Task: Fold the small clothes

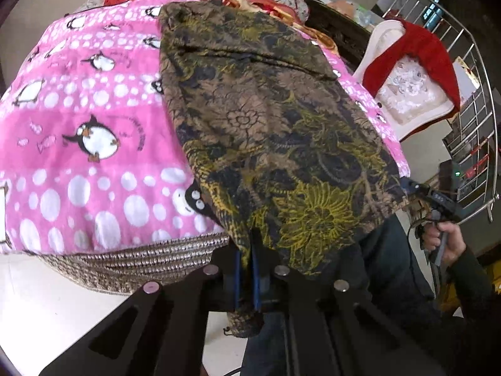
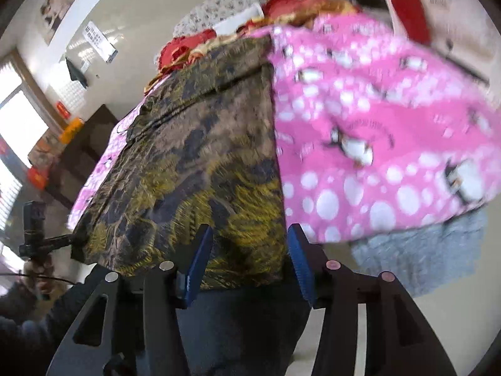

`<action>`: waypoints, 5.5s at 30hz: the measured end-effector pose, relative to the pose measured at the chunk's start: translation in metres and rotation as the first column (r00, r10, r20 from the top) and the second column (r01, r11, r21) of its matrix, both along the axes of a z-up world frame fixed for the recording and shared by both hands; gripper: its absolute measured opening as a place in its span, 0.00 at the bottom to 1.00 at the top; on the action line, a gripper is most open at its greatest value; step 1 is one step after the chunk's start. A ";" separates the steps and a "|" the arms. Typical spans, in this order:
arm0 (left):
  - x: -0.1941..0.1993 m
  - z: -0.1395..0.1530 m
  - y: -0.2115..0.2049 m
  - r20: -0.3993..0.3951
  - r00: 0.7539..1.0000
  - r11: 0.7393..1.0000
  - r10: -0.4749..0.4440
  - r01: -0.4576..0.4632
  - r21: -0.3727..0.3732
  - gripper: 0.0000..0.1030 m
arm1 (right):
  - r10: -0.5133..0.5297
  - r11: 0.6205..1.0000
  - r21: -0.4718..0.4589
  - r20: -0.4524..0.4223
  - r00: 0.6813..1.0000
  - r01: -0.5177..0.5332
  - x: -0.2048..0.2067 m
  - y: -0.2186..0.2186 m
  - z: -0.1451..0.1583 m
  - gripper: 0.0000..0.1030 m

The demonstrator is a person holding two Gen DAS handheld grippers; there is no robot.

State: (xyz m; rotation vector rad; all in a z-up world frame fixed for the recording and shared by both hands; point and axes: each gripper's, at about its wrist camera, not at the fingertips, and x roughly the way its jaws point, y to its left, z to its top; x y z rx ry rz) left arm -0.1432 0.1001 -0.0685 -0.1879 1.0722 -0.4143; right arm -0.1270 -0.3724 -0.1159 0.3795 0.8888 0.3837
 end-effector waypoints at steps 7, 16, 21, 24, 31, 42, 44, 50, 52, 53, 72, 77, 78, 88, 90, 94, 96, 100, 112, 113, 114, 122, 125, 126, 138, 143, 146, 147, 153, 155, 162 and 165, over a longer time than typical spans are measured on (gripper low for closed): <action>0.009 -0.014 0.004 -0.041 0.999 0.999 0.032 -0.032 -0.005 0.06 | 0.094 0.991 0.095 0.016 0.995 -0.095 0.016 -0.011 -0.025 0.48; 0.003 -0.012 0.011 -0.032 0.997 0.996 0.067 -0.068 -0.061 0.04 | 0.296 0.945 0.146 0.010 0.955 -0.294 0.020 -0.003 -0.028 0.15; 0.005 -0.009 0.012 -0.029 0.998 0.996 0.057 -0.059 -0.070 0.04 | 0.327 0.930 0.163 0.042 0.944 -0.329 0.018 0.000 -0.021 0.13; 0.011 -0.016 0.012 -0.053 0.996 0.995 0.067 -0.071 -0.068 0.05 | 0.301 0.946 0.129 0.000 0.954 -0.298 0.028 0.005 -0.029 0.14; 0.005 -0.008 0.020 -0.021 0.995 0.988 0.097 -0.099 -0.118 0.03 | 0.345 0.931 0.112 0.041 0.938 -0.348 0.022 0.006 -0.009 0.04; -0.039 0.057 0.058 0.114 0.985 0.963 0.128 -0.096 -0.251 0.02 | 0.350 0.921 0.048 0.338 0.874 -0.388 -0.027 -0.003 0.116 0.03; -0.054 0.069 0.067 0.135 0.984 0.957 0.120 -0.079 -0.280 0.02 | 0.346 0.919 0.053 0.369 0.863 -0.391 -0.035 -0.008 0.129 0.03; -0.089 0.112 0.080 0.210 0.974 0.932 0.079 0.003 -0.363 0.02 | 0.338 0.912 0.070 0.425 0.839 -0.403 -0.061 -0.030 0.161 0.03; -0.085 0.124 0.076 0.239 0.968 0.932 0.078 0.014 -0.362 0.03 | 0.338 0.910 0.074 0.438 0.833 -0.408 -0.067 -0.033 0.167 0.03; -0.078 0.127 0.076 0.248 0.965 0.929 0.084 0.013 -0.369 0.03 | 0.332 0.912 0.074 0.445 0.831 -0.404 -0.066 -0.035 0.170 0.03; 0.214 0.063 0.048 0.207 0.932 0.954 0.297 -0.283 -0.096 0.03 | 0.039 0.969 -0.244 0.266 0.963 0.028 0.189 0.017 0.106 0.03; 0.265 0.034 0.054 0.147 0.934 0.945 0.327 -0.324 -0.044 0.03 | 0.027 0.948 -0.317 0.199 0.980 0.038 0.241 0.033 0.087 0.03; 0.271 0.029 0.054 0.135 0.934 0.943 0.331 -0.329 -0.039 0.03 | 0.028 0.942 -0.333 0.188 0.982 0.037 0.247 0.036 0.084 0.03; 0.299 -0.006 0.055 0.025 0.939 0.939 0.344 -0.343 -0.019 0.07 | -0.005 0.963 -0.271 -0.078 0.997 -0.016 0.306 0.037 0.029 0.07; 0.301 -0.001 0.060 0.002 0.945 0.944 0.327 -0.327 -0.045 0.07 | -0.027 0.980 -0.198 -0.103 0.994 0.006 0.306 0.027 0.036 0.10; 0.292 0.019 0.064 0.037 0.958 0.958 0.286 -0.285 -0.019 0.28 | -0.043 0.996 -0.081 -0.072 0.996 0.038 0.285 0.007 0.064 0.13; 0.284 0.031 0.069 0.099 0.945 0.948 0.311 -0.315 0.036 0.72 | -0.049 0.996 -0.074 -0.026 0.998 0.047 0.268 -0.001 0.084 0.18; 0.264 0.051 0.072 0.177 0.927 0.933 0.331 -0.350 0.083 0.56 | -0.042 0.994 -0.096 0.037 0.998 0.045 0.238 0.000 0.113 0.19; 0.233 -0.008 -0.048 0.084 0.974 0.953 0.209 -0.223 0.206 0.38 | 0.051 0.936 -0.345 -0.042 0.998 -0.062 0.243 0.116 0.067 0.19; 0.235 -0.007 -0.050 0.090 0.973 0.950 0.210 -0.225 0.215 0.38 | 0.068 0.931 -0.352 -0.090 0.994 -0.095 0.248 0.121 0.055 0.19; 0.241 -0.005 -0.051 0.072 0.972 0.949 0.222 -0.233 0.213 0.38 | 0.068 0.924 -0.367 -0.114 0.991 -0.106 0.252 0.123 0.047 0.19; 0.338 0.020 -0.015 0.112 0.936 0.914 0.333 -0.350 0.208 0.37 | -0.021 0.953 -0.302 -0.043 0.999 0.007 0.322 0.110 0.058 0.19; 0.359 0.039 0.008 0.159 0.899 0.871 0.407 -0.435 0.229 0.37 | -0.060 0.962 -0.263 0.063 0.996 0.074 0.337 0.099 0.084 0.19; 0.359 0.048 0.016 0.175 0.888 0.866 0.425 -0.456 0.205 0.37 | -0.071 0.965 -0.247 0.083 0.994 0.090 0.339 0.094 0.093 0.19; 0.354 0.009 -0.017 0.228 0.869 0.843 0.440 -0.487 0.228 0.52 | -0.152 0.920 -0.345 0.124 0.981 0.186 0.321 0.123 0.079 0.19; 0.350 -0.011 0.007 0.193 0.849 0.846 0.492 -0.518 0.126 0.56 | -0.239 0.905 -0.335 0.105 0.965 0.260 0.336 0.106 0.032 0.27; 0.351 -0.013 0.009 0.187 0.853 0.851 0.487 -0.512 0.117 0.59 | -0.240 0.908 -0.330 0.097 0.966 0.259 0.342 0.102 0.029 0.32; 0.351 -0.014 0.009 0.185 0.856 0.853 0.483 -0.508 0.120 0.61 | -0.240 0.911 -0.323 0.091 0.966 0.257 0.344 0.100 0.029 0.34; 0.341 0.013 0.000 0.213 0.864 0.851 0.456 -0.494 0.179 0.59 | -0.226 0.911 -0.340 0.062 0.972 0.234 0.333 0.100 0.051 0.34; 0.318 0.033 -0.014 0.267 0.870 0.874 0.414 -0.462 0.149 0.60 | -0.180 0.914 -0.348 0.119 0.976 0.211 0.314 0.112 0.071 0.34; 0.261 0.015 -0.108 0.194 0.958 0.954 0.212 -0.246 0.170 0.65 | -0.027 0.939 -0.338 0.108 0.994 0.062 0.244 0.178 0.074 0.35; 0.255 -0.014 -0.128 0.238 0.953 0.930 0.186 -0.249 0.271 0.76 | -0.034 0.917 -0.396 0.022 0.999 0.040 0.242 0.191 0.034 0.36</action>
